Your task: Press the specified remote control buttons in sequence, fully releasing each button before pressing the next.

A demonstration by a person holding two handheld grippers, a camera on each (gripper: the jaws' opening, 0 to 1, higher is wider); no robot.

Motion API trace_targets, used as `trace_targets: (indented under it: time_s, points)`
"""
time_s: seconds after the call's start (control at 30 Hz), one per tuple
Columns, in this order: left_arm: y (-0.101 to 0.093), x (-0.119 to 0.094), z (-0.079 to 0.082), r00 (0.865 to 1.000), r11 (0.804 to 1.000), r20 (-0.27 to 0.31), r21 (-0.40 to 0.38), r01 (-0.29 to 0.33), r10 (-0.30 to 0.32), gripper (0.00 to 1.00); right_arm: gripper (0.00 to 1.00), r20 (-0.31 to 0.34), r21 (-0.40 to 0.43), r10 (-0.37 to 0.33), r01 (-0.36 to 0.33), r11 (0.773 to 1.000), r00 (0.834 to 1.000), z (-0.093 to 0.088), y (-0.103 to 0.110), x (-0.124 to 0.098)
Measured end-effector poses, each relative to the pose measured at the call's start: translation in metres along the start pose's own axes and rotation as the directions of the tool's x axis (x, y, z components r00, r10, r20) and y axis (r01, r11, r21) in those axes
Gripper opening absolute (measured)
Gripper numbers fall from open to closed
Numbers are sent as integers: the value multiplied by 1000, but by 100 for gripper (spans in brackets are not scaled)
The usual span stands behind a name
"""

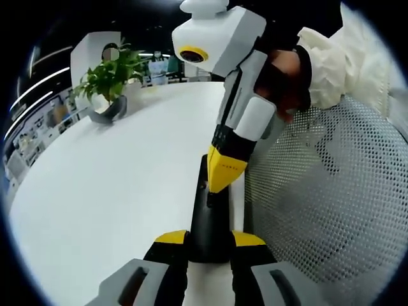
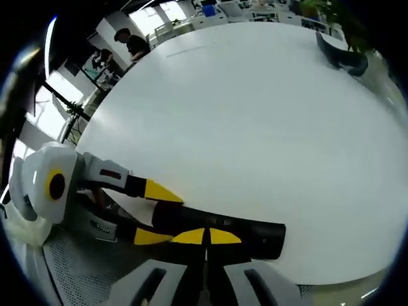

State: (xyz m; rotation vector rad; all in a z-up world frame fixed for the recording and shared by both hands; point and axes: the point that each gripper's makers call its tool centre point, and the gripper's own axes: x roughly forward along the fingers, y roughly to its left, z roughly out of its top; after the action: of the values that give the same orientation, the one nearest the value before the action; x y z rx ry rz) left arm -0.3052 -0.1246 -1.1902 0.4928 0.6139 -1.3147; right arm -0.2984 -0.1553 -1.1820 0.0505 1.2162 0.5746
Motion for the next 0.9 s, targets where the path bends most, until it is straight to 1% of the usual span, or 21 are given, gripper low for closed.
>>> trace_targets:
  time_s: [0.07, 0.13, 0.23, 0.27, 0.33, 0.43, 0.53, 0.73, 0.8, 0.83, 0.9]
  points:
    - [0, 0, 0, 1000, 1000, 1, 0, -1, 1, 24, 0, -2, -29, -14, 14, 999, 1000, 1, 0, 1]
    - [0, 0, 0, 1000, 1000, 1, 1, -1, 1, 24, 0, 9, -34, -23, 23, 999, 1000, 2, -3, 1]
    - [0, 0, 0, 1000, 1000, -1, 3, 1, -1, 24, 0, 17, 43, 2, -3, 999, 1000, 3, -4, 1]
    - [0, 1, 0, 1000, 1000, -3, 6, 1, -1, 24, 0, 18, 53, 5, -6, 999, 1000, 2, -5, 0]
    - [0, 0, 0, 1000, 1000, -5, 6, 1, -1, 24, 0, 18, 64, 6, -8, 998, 1000, 2, -5, 0]
    - [0, 0, 0, 1000, 1000, -5, 6, 1, -1, 24, 0, 23, 56, 0, -2, 998, 1000, 3, -4, 0]
    - [0, 0, 0, 1000, 1000, -8, 5, 1, -1, 24, 0, 40, 132, 14, -20, 991, 999, 3, -6, 0]
    - [0, 0, 0, 1000, 1000, -8, 7, 1, -1, 24, 0, 38, 147, 20, -26, 989, 999, 4, -7, 0]
    - [0, 0, 0, 1000, 1000, -8, 8, 1, -1, 24, 0, 45, 179, 35, -43, 983, 998, 4, -8, 0]
    - [0, 0, 0, 1000, 1000, -8, 9, 1, -1, 24, 0, 57, 228, 51, -62, 972, 997, 5, -7, 0]
    - [0, 0, 1, 1000, 1000, -7, 10, -1, 1, 24, 0, 58, 250, 57, -70, 966, 997, 5, -9, -1]
